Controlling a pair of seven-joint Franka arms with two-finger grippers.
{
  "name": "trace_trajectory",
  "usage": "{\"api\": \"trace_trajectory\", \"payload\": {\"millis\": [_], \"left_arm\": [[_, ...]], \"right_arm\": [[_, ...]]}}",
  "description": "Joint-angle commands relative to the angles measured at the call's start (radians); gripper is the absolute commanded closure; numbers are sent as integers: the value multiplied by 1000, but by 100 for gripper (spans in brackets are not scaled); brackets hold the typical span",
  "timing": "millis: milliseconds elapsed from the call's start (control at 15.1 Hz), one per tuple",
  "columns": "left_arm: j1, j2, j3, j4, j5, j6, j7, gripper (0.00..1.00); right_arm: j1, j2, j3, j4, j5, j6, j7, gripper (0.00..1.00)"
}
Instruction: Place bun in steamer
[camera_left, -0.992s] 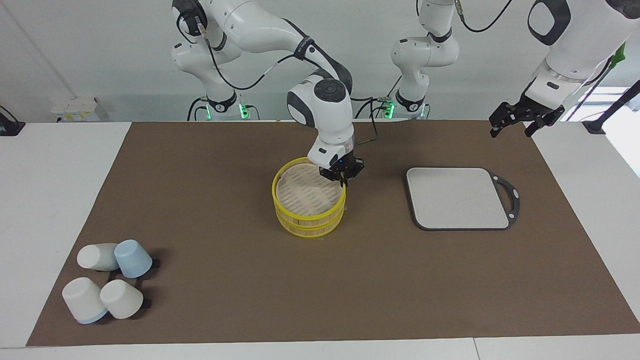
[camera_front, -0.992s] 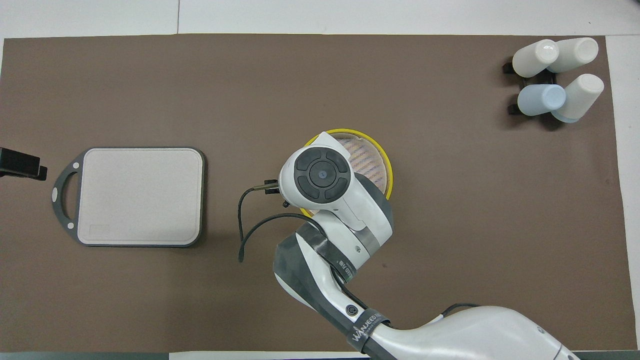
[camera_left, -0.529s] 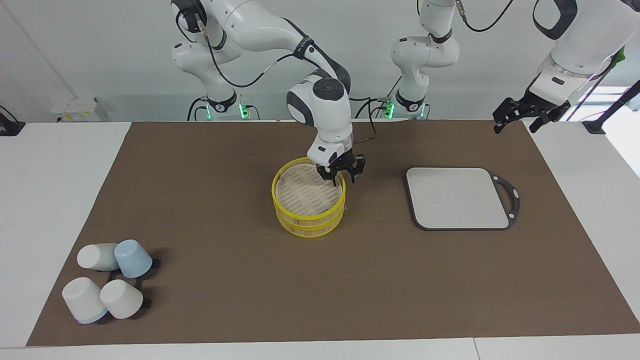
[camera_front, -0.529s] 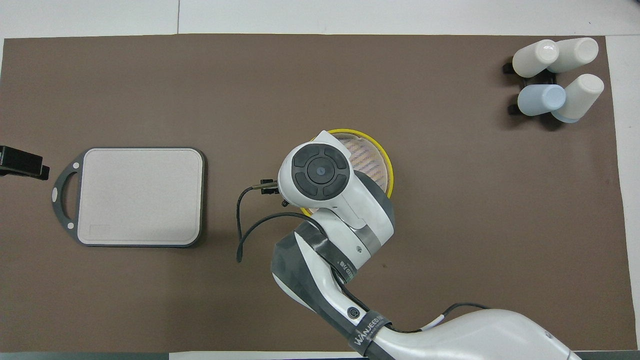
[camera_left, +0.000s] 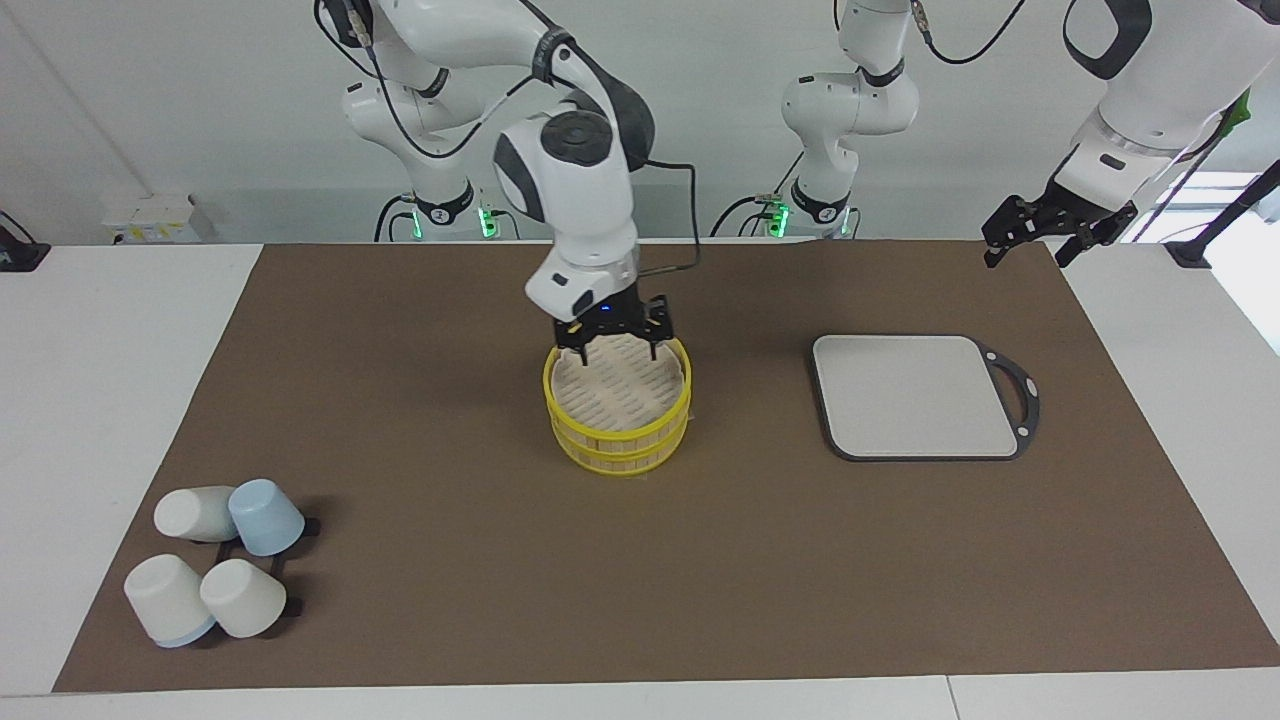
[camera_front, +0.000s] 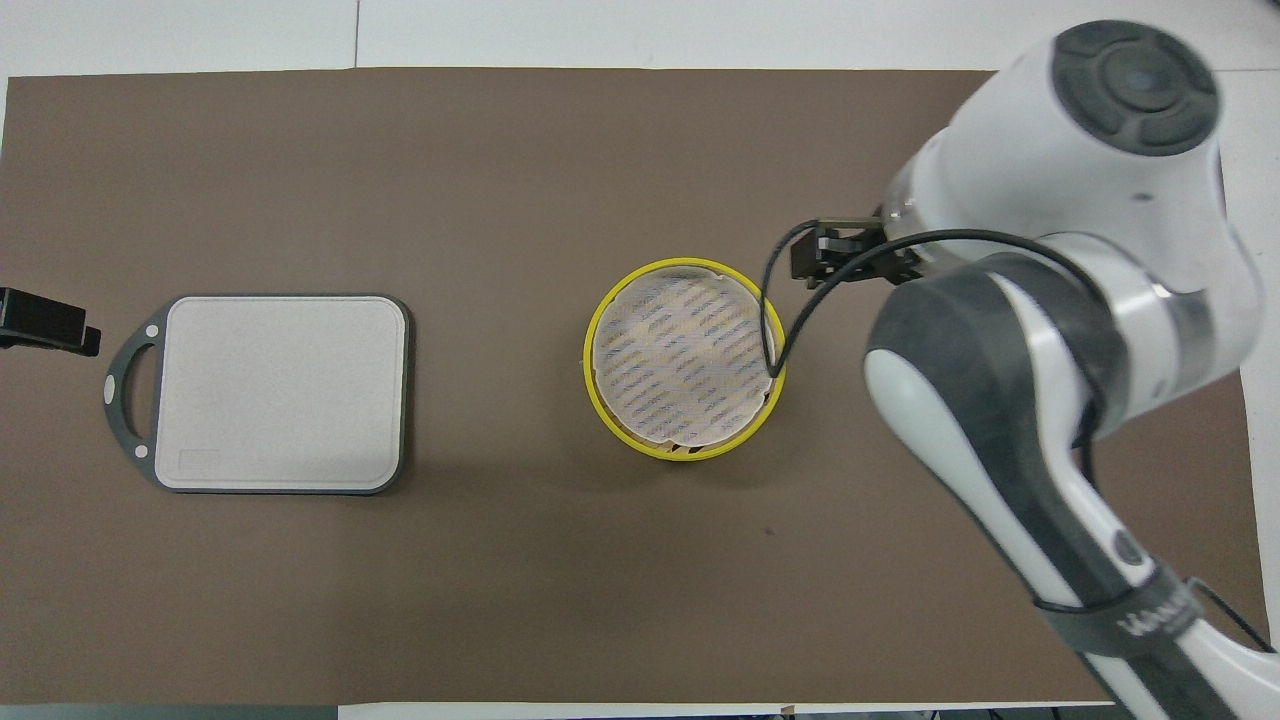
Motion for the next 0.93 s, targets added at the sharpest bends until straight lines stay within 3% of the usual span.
{"api": "trace_trajectory", "payload": {"millis": [0, 198, 529, 860], "left_arm": [[-4, 11, 8, 22, -20, -20, 18, 0], [-11, 9, 8, 20, -20, -20, 18, 0], [-13, 11, 8, 22, -18, -20, 19, 0], [-13, 11, 8, 23, -18, -18, 19, 0]], "right_arm": [[-72, -96, 14, -49, 12, -119, -132, 0], [-121, -122, 14, -66, 10, -127, -139, 0], [-110, -120, -17, -64, 1, -117, -146, 0], [-25, -147, -164, -50, 1, -151, -279, 0]]}}
